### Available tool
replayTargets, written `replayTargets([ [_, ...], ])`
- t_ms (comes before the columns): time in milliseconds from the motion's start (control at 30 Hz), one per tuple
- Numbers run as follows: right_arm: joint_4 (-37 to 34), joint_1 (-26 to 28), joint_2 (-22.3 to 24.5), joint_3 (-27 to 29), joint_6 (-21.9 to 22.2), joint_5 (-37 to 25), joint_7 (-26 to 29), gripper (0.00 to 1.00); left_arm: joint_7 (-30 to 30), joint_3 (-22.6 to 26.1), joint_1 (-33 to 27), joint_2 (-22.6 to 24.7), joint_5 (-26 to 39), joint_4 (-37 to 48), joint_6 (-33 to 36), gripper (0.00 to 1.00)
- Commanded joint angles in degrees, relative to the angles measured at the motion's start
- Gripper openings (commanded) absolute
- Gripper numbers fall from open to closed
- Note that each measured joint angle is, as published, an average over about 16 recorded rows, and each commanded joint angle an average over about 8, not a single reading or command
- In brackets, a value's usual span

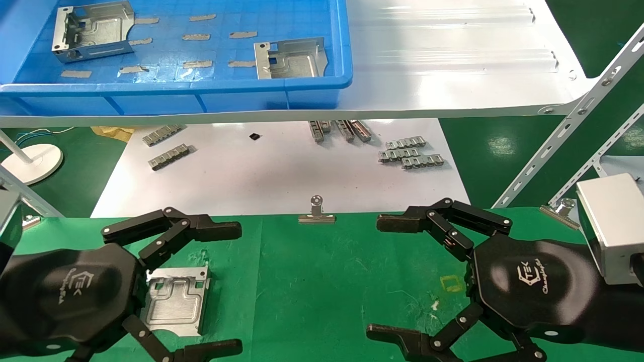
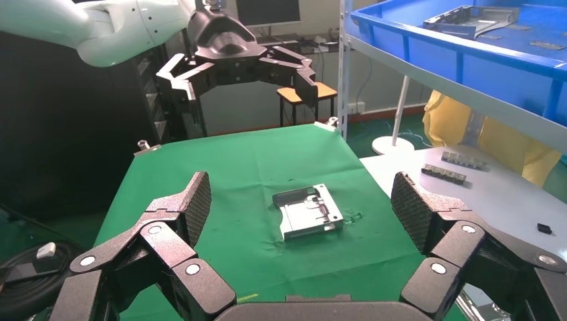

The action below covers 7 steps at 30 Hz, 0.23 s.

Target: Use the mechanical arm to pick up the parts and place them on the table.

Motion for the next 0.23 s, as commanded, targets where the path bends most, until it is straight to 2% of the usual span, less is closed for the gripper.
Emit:
replayTargets([
  [33, -0.01, 0.0, 0.0, 0.0, 0.01, 0.01, 0.0, 1.0, -0.51, -0.63, 0.53, -0.17, -0.19, -1.06, -0.08, 1.0],
  [233, -0.01, 0.0, 0.01, 0.0, 0.01, 0.01, 0.0, 1.0, -0.19, -0.27, 0.25, -0.1, -0.16, -0.4, -0.09, 1.0],
])
